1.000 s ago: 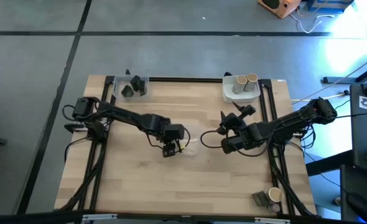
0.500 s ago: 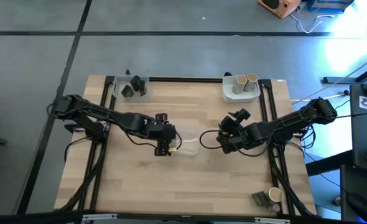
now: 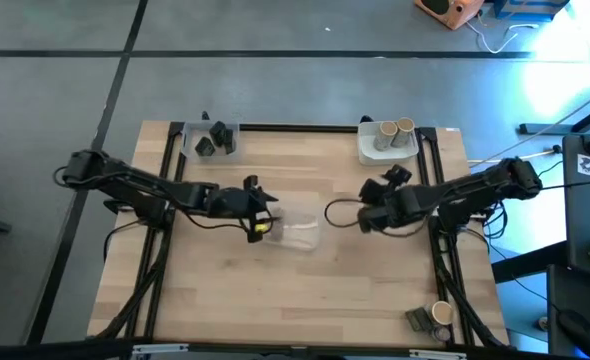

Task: Sort spices by type
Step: Put the brown seasoning bottle into the bottom transparent bin

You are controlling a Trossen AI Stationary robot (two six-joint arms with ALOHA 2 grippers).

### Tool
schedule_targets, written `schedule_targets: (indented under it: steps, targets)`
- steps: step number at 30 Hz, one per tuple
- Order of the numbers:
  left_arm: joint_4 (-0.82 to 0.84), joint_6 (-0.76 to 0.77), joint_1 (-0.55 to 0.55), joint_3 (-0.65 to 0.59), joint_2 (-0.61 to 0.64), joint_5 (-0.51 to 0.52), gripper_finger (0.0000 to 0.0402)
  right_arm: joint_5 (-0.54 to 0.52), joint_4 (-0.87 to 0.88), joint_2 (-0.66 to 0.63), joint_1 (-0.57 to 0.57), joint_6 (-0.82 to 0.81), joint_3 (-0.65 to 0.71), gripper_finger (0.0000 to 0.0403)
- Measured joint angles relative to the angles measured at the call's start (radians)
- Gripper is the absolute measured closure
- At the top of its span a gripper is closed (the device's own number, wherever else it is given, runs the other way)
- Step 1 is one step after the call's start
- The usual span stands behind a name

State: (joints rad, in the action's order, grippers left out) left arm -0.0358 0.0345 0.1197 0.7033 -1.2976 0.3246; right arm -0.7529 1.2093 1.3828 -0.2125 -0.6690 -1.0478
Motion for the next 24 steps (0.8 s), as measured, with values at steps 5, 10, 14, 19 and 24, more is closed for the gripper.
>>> schedule_targets:
  steps: [5, 10, 14, 19, 24]
  targets:
    - [-0.351, -0.048, -0.008, -0.103, -0.004, 0.000, 0.0164, 0.127, 0.111, 0.000, 0.123, 0.122, -0.007, 0.0075]
    - [-0.445, -0.098, -0.014, -0.143, -0.007, 0.000, 0.0164, 0.301, 0.155, 0.000, 0.254, 0.291, -0.005, 0.0075]
    - [-0.435, -0.096, -0.024, -0.144, -0.007, 0.001, 0.0164, 0.409, 0.201, 0.000, 0.339, 0.407, -0.005, 0.0075]
    - [-0.416, -0.096, -0.023, -0.144, -0.007, 0.001, 0.0164, 0.461, 0.239, 0.000, 0.416, 0.538, -0.005, 0.0075]
    - [-0.414, -0.095, -0.023, -0.144, -0.007, 0.001, 0.0164, 0.531, 0.237, 0.000, 0.456, 0.651, -0.005, 0.0075]
